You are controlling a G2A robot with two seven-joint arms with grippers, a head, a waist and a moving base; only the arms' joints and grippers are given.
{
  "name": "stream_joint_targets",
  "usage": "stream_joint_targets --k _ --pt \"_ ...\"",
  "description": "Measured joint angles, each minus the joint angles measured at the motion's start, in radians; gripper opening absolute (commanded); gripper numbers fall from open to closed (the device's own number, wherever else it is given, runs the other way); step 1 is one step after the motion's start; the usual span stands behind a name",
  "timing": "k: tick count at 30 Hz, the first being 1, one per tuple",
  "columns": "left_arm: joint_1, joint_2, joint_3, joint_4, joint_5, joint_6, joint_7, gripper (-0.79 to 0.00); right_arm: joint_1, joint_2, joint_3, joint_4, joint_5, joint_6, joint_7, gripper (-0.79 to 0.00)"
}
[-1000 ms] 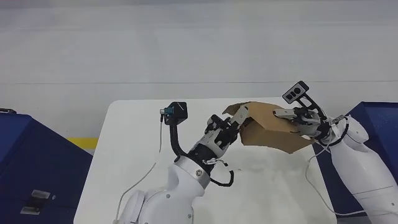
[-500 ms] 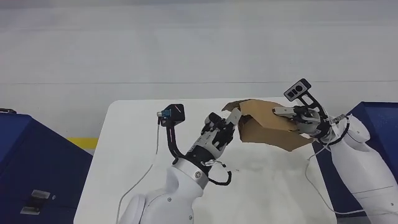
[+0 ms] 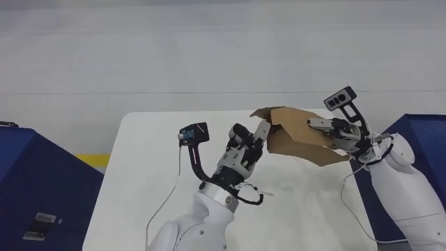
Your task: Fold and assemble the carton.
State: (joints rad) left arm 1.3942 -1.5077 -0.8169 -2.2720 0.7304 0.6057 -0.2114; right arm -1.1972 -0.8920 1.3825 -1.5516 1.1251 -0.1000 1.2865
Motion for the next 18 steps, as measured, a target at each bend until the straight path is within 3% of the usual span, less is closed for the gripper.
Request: stream_joint_targets --k 8,18 --pt "-0.039 -0.008 0.039 0.041 -0.001 0.011 0.057 -0.397 -0.019 -0.007 -0.001 -0.023 -0.043 -0.003 -0.005 -0.785" --pt "-0.068 -0.011 0.064 0.062 -0.007 0.061 0.052 -0.428 -0.024 -0.013 0.015 -0.023 -0.054 0.009 0.006 -0.785"
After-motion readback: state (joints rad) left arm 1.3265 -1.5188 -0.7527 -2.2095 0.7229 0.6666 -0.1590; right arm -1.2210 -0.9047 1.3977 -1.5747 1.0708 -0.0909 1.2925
